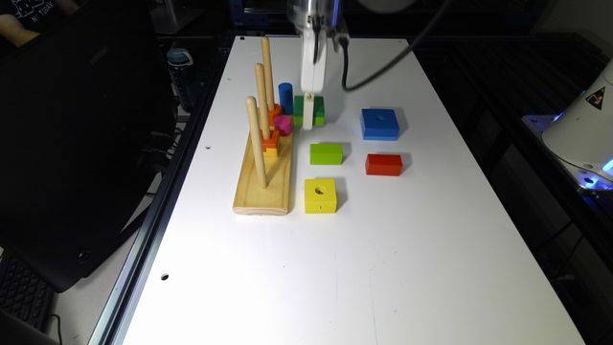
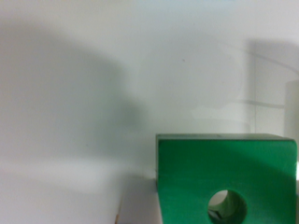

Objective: Pick up green block.

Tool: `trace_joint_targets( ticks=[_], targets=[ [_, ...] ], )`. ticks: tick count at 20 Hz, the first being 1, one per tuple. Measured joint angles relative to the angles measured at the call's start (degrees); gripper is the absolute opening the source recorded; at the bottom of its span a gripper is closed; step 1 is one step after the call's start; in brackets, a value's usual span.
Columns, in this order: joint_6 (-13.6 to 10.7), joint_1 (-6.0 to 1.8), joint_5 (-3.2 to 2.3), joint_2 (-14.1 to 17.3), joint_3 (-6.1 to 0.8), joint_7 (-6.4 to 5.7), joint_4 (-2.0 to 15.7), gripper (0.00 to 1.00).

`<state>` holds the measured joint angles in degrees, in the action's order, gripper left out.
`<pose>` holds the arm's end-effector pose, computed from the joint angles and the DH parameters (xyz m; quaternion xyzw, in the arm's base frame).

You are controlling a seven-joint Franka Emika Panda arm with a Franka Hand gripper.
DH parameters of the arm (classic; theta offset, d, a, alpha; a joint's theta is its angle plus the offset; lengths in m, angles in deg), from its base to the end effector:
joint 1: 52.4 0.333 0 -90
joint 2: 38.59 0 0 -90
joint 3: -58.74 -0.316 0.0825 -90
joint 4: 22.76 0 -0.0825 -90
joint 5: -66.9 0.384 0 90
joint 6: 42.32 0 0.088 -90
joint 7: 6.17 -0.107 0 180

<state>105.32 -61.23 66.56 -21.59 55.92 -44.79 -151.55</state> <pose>0.5439 -0.0569 0.2360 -0.9255 0.3784 -0.0141 0.0099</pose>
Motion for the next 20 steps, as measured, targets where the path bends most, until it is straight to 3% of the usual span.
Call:
trace_joint_targets(
  ticks=[2, 8, 14, 20],
  targets=[
    [-1.0, 0.00, 0.01, -1.3, -0.02, 0.00, -0.37, 0.00],
    [-1.2, 0.00, 0.01, -2.0, -0.03, 0.00, -0.67, 0.00],
    [-5.0, 0.00, 0.06, -6.0, -0.07, 0.00, -0.71, 0.00],
    [-5.4, 0.00, 0.06, -6.7, -0.07, 0.00, -0.65, 0.00]
  ],
)
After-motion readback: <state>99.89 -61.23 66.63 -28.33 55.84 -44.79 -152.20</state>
